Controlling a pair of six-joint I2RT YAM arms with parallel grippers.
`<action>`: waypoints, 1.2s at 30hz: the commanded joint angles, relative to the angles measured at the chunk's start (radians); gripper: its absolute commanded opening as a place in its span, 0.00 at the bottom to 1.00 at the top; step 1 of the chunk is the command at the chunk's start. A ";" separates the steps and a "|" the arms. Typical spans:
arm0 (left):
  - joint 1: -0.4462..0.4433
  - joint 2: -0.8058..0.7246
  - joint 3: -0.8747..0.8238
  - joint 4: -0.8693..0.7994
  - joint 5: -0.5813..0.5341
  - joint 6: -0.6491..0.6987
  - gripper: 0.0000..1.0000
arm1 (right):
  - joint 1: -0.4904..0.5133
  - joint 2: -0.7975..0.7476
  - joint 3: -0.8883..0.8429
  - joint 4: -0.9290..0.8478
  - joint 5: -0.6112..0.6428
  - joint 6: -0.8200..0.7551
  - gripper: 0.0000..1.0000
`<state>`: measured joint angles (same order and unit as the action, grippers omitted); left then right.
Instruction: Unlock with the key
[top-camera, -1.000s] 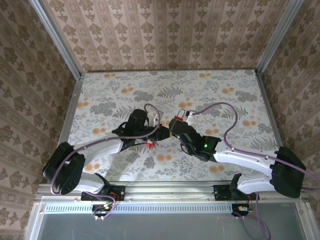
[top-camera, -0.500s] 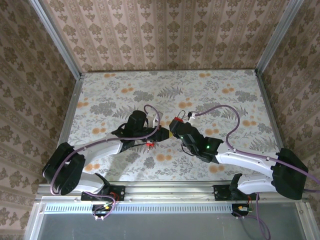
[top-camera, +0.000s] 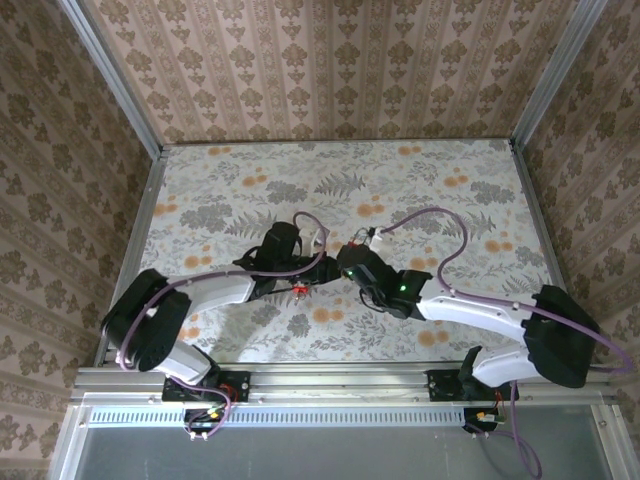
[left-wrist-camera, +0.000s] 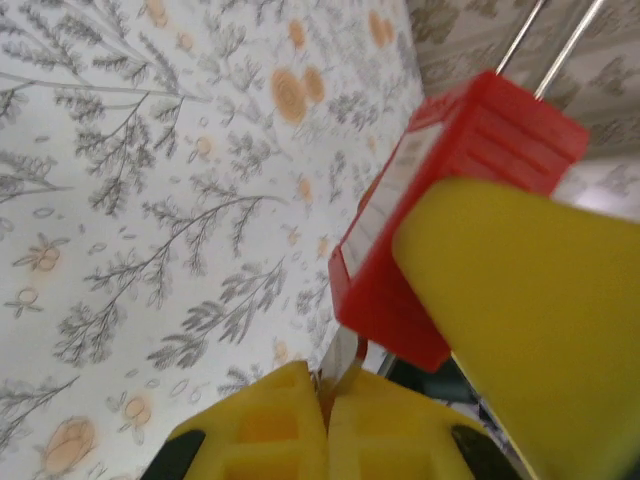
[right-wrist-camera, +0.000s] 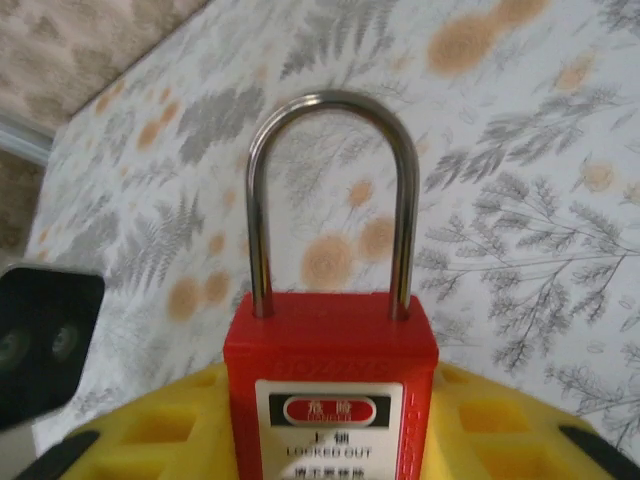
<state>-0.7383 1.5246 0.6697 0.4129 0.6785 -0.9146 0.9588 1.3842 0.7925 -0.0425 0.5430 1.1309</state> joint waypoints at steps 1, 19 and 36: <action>0.030 0.018 0.084 0.561 -0.127 -0.092 0.00 | 0.074 0.066 0.007 -0.169 -0.372 0.049 0.00; -0.034 -0.048 0.085 0.204 -0.292 0.170 0.00 | 0.002 0.016 -0.040 -0.187 -0.447 0.107 0.00; -0.454 -0.054 0.220 -0.183 -1.101 0.831 0.00 | -0.095 0.045 -0.066 -0.130 -0.641 0.176 0.00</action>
<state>-1.1103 1.4761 0.7925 -0.0525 -0.2466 -0.3836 0.8265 1.3865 0.7601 -0.0875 0.1261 1.3151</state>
